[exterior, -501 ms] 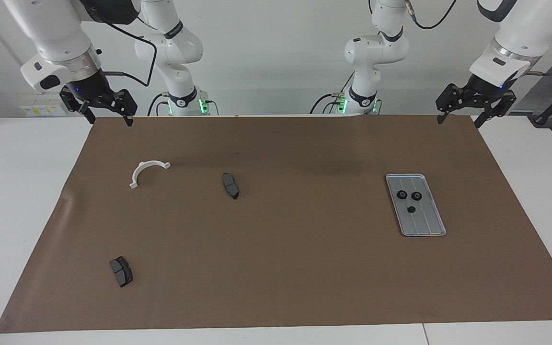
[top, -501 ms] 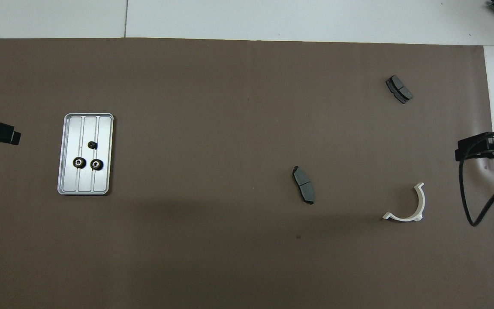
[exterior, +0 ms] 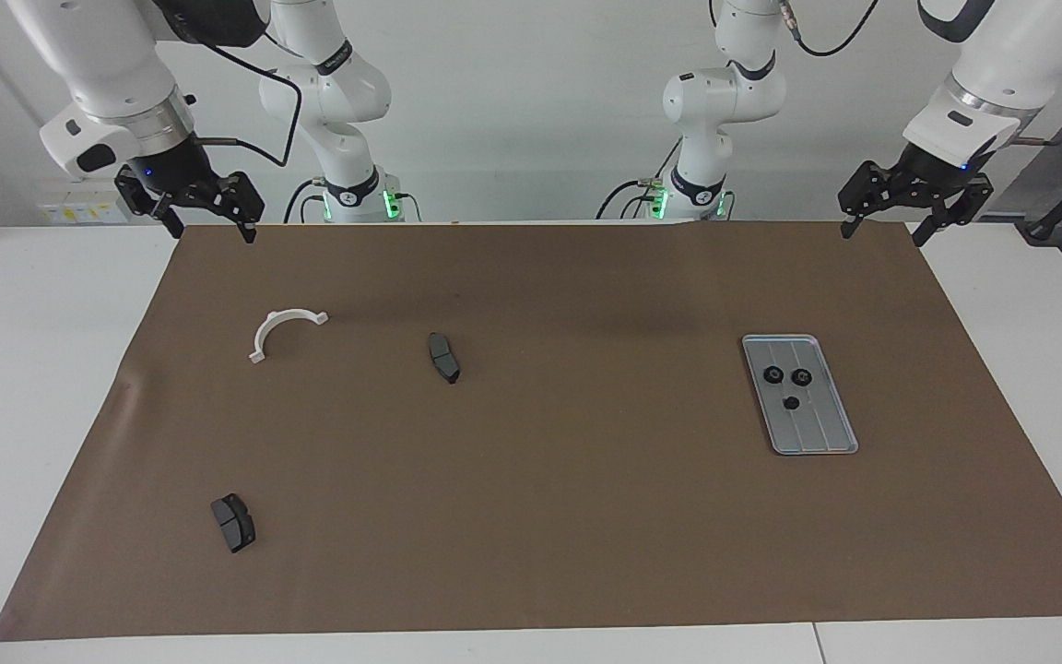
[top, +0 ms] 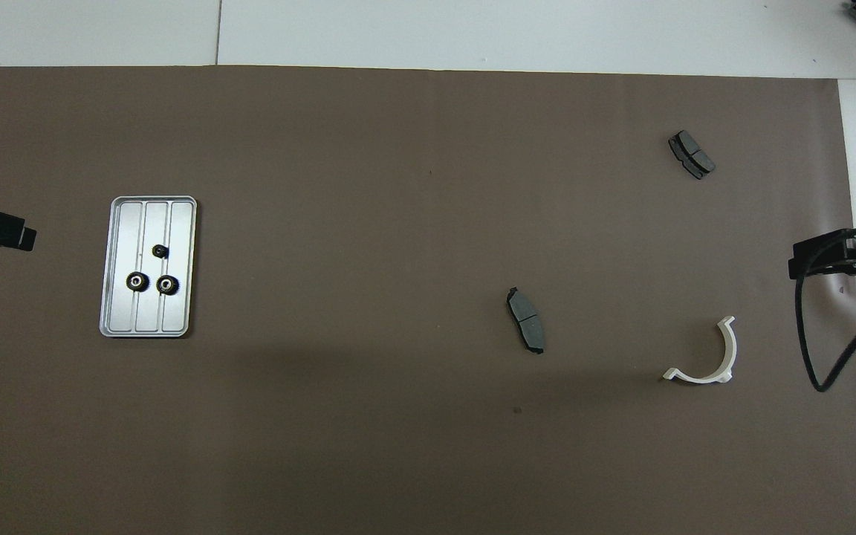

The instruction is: Place bearing gear from tray to pile

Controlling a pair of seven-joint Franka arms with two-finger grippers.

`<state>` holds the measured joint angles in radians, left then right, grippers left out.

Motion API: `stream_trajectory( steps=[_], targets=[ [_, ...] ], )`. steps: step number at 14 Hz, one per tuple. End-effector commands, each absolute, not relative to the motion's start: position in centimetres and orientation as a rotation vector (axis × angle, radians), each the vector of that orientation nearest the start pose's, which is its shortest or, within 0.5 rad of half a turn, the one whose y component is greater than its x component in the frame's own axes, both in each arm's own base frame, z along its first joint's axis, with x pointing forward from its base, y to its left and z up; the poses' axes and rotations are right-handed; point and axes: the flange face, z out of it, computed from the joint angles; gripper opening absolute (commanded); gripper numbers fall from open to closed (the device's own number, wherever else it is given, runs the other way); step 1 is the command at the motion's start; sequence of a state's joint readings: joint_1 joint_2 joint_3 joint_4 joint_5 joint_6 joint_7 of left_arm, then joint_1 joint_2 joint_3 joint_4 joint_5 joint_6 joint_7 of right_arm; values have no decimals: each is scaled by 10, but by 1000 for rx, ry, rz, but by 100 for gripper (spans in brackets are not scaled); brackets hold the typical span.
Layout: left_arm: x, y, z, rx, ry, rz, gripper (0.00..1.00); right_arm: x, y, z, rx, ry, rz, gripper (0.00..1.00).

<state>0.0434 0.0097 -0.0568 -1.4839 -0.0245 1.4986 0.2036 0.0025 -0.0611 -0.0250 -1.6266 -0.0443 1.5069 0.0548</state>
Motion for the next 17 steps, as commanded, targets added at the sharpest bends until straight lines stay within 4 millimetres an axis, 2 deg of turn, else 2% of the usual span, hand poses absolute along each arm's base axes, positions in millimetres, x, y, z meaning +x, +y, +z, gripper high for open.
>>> stream_trajectory(
  steps=[1, 11, 17],
  targets=[
    [542, -7, 654, -3134, 361, -14, 100, 523, -17, 627, -3162, 108, 77, 100],
    [541, -1, 653, -3059, 329, -9, 100, 523, -18, 627, -3162, 110, 75, 100],
    [531, -4, 637, -3092, 243, 19, 100, 523, -17, 627, -3162, 108, 77, 100]
  ],
)
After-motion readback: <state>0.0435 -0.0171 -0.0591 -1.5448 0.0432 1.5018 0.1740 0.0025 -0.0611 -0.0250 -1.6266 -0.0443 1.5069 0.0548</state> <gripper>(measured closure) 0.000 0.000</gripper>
